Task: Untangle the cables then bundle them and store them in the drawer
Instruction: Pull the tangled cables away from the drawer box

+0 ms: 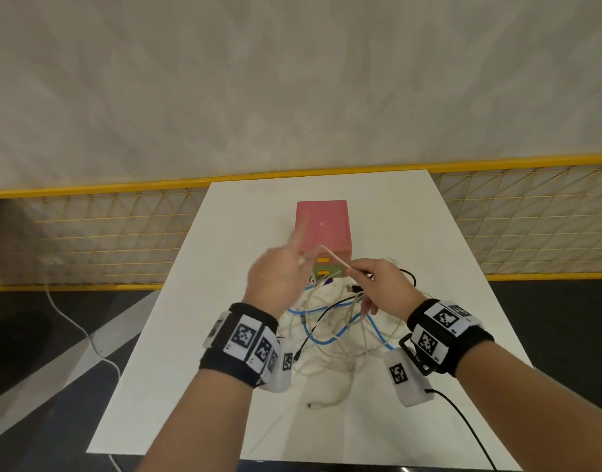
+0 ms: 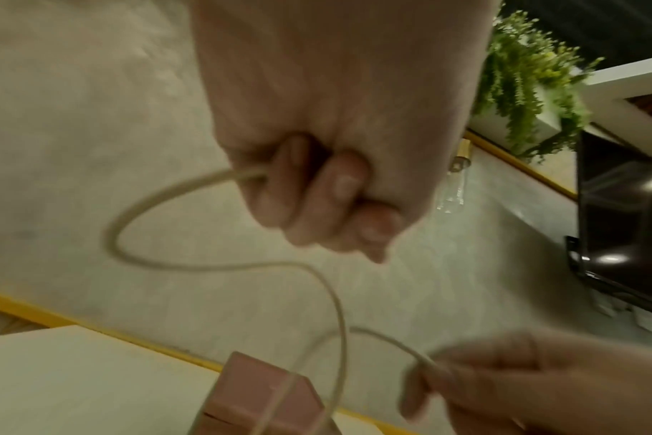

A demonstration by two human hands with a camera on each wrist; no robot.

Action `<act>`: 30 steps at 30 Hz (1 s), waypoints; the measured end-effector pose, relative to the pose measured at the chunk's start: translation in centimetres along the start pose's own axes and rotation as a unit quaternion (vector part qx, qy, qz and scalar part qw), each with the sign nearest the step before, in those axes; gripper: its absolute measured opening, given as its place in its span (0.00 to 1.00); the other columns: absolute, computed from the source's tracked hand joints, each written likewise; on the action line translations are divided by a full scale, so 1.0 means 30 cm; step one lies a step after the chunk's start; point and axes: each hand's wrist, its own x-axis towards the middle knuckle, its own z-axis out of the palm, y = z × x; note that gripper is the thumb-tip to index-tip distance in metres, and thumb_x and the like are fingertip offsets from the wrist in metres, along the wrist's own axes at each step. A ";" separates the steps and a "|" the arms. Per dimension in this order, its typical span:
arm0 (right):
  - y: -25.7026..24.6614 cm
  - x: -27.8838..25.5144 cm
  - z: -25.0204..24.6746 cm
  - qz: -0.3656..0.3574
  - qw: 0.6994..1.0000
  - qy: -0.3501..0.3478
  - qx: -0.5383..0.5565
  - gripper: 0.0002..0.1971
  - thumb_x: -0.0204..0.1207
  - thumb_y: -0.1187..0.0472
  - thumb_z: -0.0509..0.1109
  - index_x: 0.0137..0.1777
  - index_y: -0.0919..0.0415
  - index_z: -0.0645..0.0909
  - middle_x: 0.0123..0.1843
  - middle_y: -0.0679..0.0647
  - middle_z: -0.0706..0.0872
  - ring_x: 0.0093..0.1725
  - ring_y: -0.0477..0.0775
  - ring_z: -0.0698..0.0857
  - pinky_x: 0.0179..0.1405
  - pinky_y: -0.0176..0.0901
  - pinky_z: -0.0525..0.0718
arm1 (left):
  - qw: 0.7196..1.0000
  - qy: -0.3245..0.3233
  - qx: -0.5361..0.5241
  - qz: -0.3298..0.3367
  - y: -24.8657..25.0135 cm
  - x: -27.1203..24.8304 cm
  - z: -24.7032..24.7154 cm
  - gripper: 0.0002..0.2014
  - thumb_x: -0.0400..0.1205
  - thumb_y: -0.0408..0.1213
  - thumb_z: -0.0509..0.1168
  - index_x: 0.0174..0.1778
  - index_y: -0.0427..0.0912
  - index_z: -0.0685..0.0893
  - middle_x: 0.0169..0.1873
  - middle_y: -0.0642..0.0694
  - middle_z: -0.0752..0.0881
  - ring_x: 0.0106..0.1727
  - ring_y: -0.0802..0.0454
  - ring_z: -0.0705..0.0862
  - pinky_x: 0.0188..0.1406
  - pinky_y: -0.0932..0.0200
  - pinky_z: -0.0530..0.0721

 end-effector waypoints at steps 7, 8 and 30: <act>0.003 -0.014 0.030 -0.099 0.994 -0.029 -0.033 0.10 0.85 0.61 0.59 0.56 0.47 0.80 0.46 0.55 0.86 0.24 0.53 0.85 0.26 0.30 0.78 | 0.991 -0.107 -0.070 0.050 0.044 0.028 0.032 0.16 0.86 0.51 0.61 0.49 0.41 0.83 0.25 0.55 0.78 0.21 0.57 0.76 0.27 0.62 0.77; 0.025 -0.017 0.031 -0.084 0.995 -0.029 -0.041 0.07 0.85 0.57 0.59 0.53 0.47 0.79 0.47 0.53 0.86 0.25 0.55 0.86 0.28 0.32 0.80 | 0.995 -0.074 -0.041 0.052 0.036 0.043 0.012 0.18 0.86 0.51 0.60 0.45 0.39 0.83 0.23 0.54 0.78 0.21 0.57 0.76 0.29 0.60 0.78; 0.036 0.042 -0.018 -0.034 0.998 0.045 -0.029 0.07 0.83 0.60 0.64 0.49 0.55 0.84 0.48 0.47 0.83 0.19 0.51 0.84 0.26 0.36 0.82 | 0.999 0.013 0.032 -0.018 -0.038 0.044 -0.048 0.28 0.88 0.54 0.51 0.83 0.67 0.47 0.36 0.47 0.87 0.27 0.47 0.84 0.40 0.46 0.88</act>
